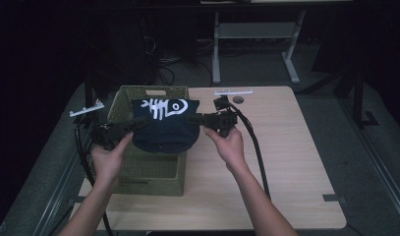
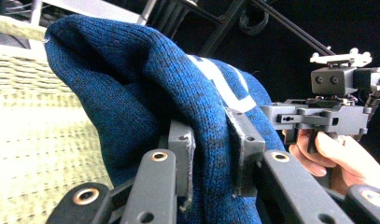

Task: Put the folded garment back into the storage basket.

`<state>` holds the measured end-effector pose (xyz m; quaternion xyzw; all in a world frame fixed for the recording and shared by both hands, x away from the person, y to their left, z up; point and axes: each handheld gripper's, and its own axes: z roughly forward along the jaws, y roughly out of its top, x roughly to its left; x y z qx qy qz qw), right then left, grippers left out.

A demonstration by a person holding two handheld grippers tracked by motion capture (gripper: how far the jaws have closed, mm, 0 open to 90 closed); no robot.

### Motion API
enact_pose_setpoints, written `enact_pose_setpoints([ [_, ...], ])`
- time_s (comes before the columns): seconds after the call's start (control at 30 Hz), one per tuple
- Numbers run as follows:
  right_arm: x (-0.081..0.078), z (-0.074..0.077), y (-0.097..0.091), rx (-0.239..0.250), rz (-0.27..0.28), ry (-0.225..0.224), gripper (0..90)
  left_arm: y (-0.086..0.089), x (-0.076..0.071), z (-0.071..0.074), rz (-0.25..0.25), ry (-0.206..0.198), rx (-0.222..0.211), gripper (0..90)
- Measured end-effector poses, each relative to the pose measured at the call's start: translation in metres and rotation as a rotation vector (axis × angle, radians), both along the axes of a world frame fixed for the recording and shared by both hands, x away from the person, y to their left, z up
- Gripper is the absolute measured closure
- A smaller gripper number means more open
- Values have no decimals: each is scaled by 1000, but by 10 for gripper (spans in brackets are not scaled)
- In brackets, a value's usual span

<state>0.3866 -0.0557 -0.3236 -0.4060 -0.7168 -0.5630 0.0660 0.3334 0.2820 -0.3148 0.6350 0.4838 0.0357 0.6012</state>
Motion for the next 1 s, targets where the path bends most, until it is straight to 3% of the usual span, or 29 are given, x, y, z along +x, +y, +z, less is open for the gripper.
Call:
enact_pose_setpoints([
  [0.3,6,-5,27,7,9,10,726,21,-1,-1,40,9,20,737],
  [0.67,10,-17,62,8,25,27,726,52,2,-12,93,50,27,735],
  [1.0,15,-27,78,-21,21,27,722,62,11,-23,110,104,42,729],
])
